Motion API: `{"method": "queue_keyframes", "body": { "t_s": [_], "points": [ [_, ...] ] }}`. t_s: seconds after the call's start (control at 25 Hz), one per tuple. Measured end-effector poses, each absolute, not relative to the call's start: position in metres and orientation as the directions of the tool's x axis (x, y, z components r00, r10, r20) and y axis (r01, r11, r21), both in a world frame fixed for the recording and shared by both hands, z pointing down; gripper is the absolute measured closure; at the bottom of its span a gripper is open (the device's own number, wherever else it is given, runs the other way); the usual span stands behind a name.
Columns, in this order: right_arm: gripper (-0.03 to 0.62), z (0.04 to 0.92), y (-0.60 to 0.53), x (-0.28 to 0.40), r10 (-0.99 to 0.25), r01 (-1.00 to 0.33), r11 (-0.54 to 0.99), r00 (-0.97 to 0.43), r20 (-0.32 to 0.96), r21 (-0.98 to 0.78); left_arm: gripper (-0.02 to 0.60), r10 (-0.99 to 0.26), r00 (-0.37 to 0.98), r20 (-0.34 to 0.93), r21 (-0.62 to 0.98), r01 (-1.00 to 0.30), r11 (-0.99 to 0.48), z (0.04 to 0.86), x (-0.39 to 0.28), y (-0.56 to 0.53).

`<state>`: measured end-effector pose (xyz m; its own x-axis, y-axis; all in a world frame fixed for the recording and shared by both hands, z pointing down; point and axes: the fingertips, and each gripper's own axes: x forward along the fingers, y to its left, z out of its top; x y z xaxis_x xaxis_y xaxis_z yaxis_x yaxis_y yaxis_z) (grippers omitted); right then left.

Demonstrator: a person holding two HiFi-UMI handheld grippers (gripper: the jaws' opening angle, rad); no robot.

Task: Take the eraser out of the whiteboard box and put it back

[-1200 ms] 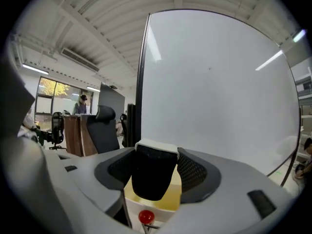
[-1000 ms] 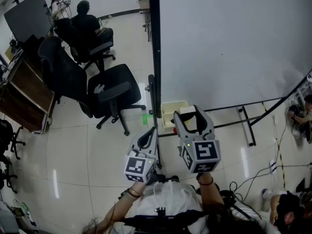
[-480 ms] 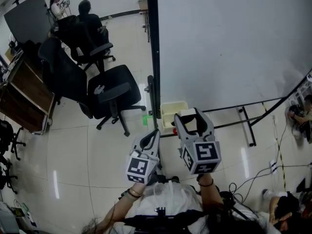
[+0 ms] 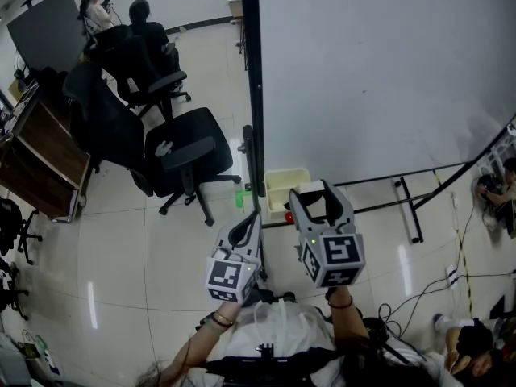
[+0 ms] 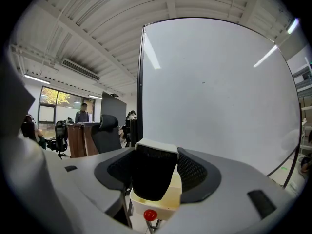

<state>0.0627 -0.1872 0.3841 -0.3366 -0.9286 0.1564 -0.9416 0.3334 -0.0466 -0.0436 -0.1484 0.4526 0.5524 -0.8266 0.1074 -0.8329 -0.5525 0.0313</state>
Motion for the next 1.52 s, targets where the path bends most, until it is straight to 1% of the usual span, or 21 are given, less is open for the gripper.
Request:
{"method": "queue_keyframes", "body": {
  "t_s": [0.12,0.36,0.48,0.6,0.72,1.04,1.16,1.24,1.32,1.4,1.44,1.48,1.52],
  "points": [
    [0.31,0.385,-0.188,0.063,-0.927,-0.938,0.344,-0.347,0.142,-0.043,0.597,-0.829,0.549,0.109,0.034,-0.835,-0.549,0.454,-0.044,-0.148],
    [0.31,0.385,-0.187,0.063,-0.927,-0.94,0.339,-0.341,0.157,-0.043,0.598,-0.83,0.547,0.11,0.035,-0.837,-0.547,0.454,-0.044,-0.147],
    [0.31,0.379,-0.193,0.064,-0.932,-0.94,0.34,-0.341,0.121,-0.03,0.597,-0.839,0.533,0.109,0.034,-0.846,-0.533,0.455,-0.048,-0.149],
    [0.31,0.37,-0.209,0.066,-0.947,-0.95,0.312,-0.31,0.083,0.015,0.597,-0.837,0.536,0.111,0.039,-0.844,-0.535,0.455,-0.047,-0.148],
    [0.31,0.374,-0.233,0.063,-0.953,-0.954,0.296,-0.291,0.077,0.054,0.597,-0.836,0.537,0.109,0.04,-0.843,-0.536,0.455,-0.046,-0.148],
    [0.306,0.448,-0.265,0.041,-0.927,-0.937,0.315,-0.269,0.26,0.153,0.597,-0.854,0.508,0.113,0.04,-0.861,-0.507,0.458,-0.056,-0.149],
    [0.294,0.472,-0.268,0.037,-0.903,-0.924,0.346,-0.282,0.324,0.161,0.597,-0.861,0.494,0.12,0.041,-0.869,-0.492,0.462,-0.062,-0.149],
    [0.278,0.478,-0.269,0.036,-0.895,-0.924,0.356,-0.293,0.336,0.143,0.597,-0.86,0.496,0.12,0.041,-0.868,-0.495,0.46,-0.062,-0.148],
    [0.252,0.476,-0.27,0.037,-0.903,-0.931,0.345,-0.293,0.314,0.122,0.598,-0.858,0.499,0.121,0.041,-0.866,-0.498,0.459,-0.062,-0.148],
    [0.252,0.47,-0.268,0.042,-0.919,-0.939,0.328,-0.291,0.266,0.106,0.597,-0.859,0.497,0.121,0.042,-0.867,-0.496,0.46,-0.062,-0.148],
    [0.254,0.461,-0.265,0.046,-0.93,-0.943,0.32,-0.294,0.221,0.093,0.597,-0.86,0.496,0.12,0.043,-0.868,-0.495,0.461,-0.063,-0.148],
    [0.28,0.447,-0.26,0.048,-0.939,-0.946,0.318,-0.305,0.159,0.065,0.597,-0.862,0.494,0.118,0.043,-0.869,-0.492,0.462,-0.063,-0.149],
    [0.292,0.429,-0.252,0.049,-0.944,-0.947,0.322,-0.319,0.088,0.02,0.598,-0.862,0.492,0.118,0.043,-0.87,-0.491,0.462,-0.063,-0.15]
  ]
}}
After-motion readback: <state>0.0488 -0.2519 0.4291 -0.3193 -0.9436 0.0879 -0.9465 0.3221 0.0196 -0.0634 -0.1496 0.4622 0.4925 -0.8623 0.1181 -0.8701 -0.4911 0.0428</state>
